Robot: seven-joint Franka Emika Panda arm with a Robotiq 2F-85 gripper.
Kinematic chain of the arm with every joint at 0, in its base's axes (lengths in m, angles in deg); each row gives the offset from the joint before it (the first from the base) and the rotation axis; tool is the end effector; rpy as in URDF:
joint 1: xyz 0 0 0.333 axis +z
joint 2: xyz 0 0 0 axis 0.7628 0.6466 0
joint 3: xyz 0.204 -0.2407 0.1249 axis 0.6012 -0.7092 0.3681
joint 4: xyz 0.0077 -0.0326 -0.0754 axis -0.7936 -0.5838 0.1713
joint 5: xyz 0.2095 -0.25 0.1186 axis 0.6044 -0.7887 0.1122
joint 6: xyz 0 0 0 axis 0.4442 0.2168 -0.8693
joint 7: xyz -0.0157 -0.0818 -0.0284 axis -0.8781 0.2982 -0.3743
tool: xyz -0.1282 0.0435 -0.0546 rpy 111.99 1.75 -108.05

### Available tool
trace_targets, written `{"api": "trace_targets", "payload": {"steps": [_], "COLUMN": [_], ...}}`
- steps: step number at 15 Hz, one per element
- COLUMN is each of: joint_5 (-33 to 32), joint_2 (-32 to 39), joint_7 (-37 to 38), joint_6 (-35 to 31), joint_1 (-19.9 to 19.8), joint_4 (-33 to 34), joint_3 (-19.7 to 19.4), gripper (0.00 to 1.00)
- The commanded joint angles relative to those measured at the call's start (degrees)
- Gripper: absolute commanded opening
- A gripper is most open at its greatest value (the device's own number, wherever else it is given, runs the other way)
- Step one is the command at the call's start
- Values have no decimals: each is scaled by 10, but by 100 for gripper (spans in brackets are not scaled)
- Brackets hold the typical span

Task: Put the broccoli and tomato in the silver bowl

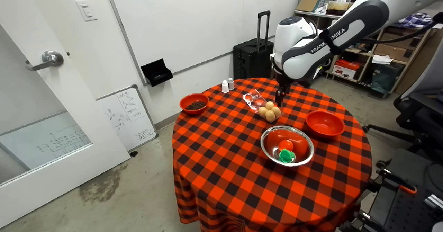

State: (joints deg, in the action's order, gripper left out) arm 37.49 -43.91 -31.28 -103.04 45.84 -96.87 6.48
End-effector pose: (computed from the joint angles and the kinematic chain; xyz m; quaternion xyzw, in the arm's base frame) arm 0.5951 -0.0884 0.2777 0.9865 0.1328 0.0028 0.0962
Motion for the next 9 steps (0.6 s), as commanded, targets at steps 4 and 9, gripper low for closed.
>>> {"api": "trace_targets", "payload": {"steps": [4,9], "joint_5": [-4,-21], "joint_2": [40,72], "joint_7": [-156,-195], "joint_6": [-22,-25], "joint_1": [-36,-36], "joint_4": [5,28], "joint_3": [31,34], "gripper": [100,100]}}
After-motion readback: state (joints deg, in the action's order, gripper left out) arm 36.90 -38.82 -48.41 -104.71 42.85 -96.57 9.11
